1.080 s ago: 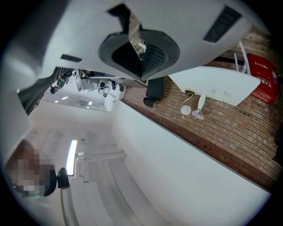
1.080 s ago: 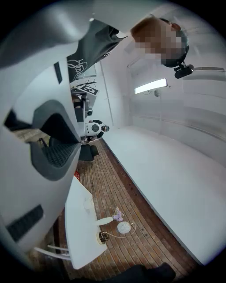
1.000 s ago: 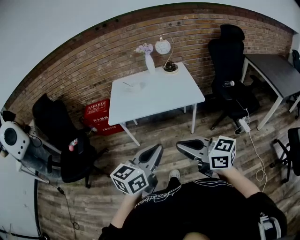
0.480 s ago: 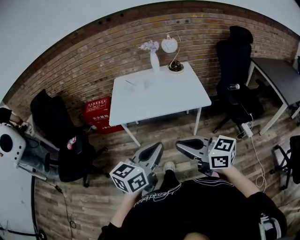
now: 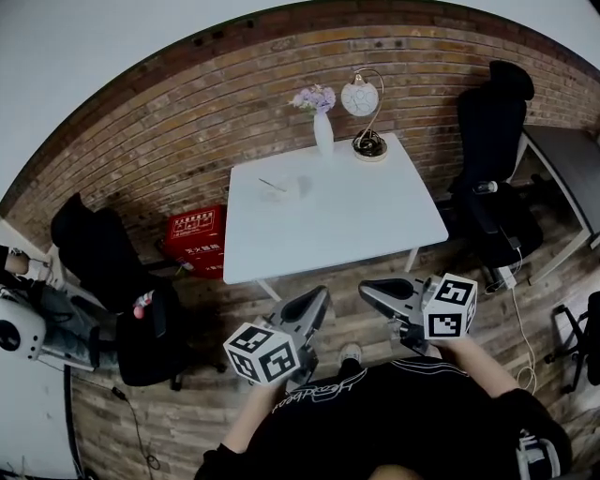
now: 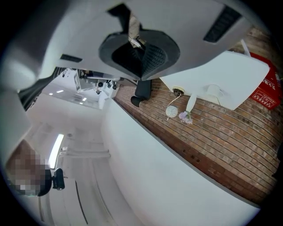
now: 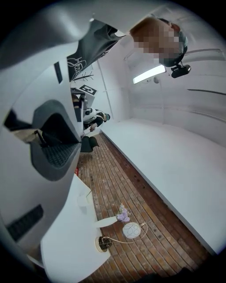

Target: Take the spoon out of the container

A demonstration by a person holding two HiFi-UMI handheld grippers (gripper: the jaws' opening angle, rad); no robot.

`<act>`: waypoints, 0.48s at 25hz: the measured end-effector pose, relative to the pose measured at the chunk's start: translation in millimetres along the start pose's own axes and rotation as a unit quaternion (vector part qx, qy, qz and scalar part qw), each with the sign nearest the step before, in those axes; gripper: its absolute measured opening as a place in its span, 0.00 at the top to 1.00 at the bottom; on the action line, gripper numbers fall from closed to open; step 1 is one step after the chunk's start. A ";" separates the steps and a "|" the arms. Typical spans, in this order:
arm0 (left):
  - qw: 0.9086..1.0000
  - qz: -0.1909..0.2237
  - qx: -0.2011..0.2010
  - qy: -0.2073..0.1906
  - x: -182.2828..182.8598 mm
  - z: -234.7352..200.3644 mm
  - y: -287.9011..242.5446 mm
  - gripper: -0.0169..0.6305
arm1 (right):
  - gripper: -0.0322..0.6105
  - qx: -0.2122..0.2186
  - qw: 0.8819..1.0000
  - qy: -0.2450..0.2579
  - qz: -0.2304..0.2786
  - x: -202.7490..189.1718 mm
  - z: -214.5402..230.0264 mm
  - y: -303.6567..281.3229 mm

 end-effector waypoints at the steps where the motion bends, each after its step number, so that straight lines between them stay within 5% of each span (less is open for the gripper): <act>1: 1.000 0.001 0.001 0.001 11.0 -12.0 -8.0 0.97 | 0.95 -0.003 1.000 -0.004 0.001 5.1 13.6 -8.6; 12: 0.999 0.033 -0.002 -0.022 118.2 -131.1 -72.9 0.97 | 0.95 -0.024 1.000 -0.010 -0.006 47.0 139.3 -102.3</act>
Point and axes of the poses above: the fingertips, and each gripper's own axes: y backward along the fingers, z to its right, x out of its top, the point moved 1 cm from there along y, backward along the fingers, and after that the axes turned 6 degrees about y, right-handed, at the moved point
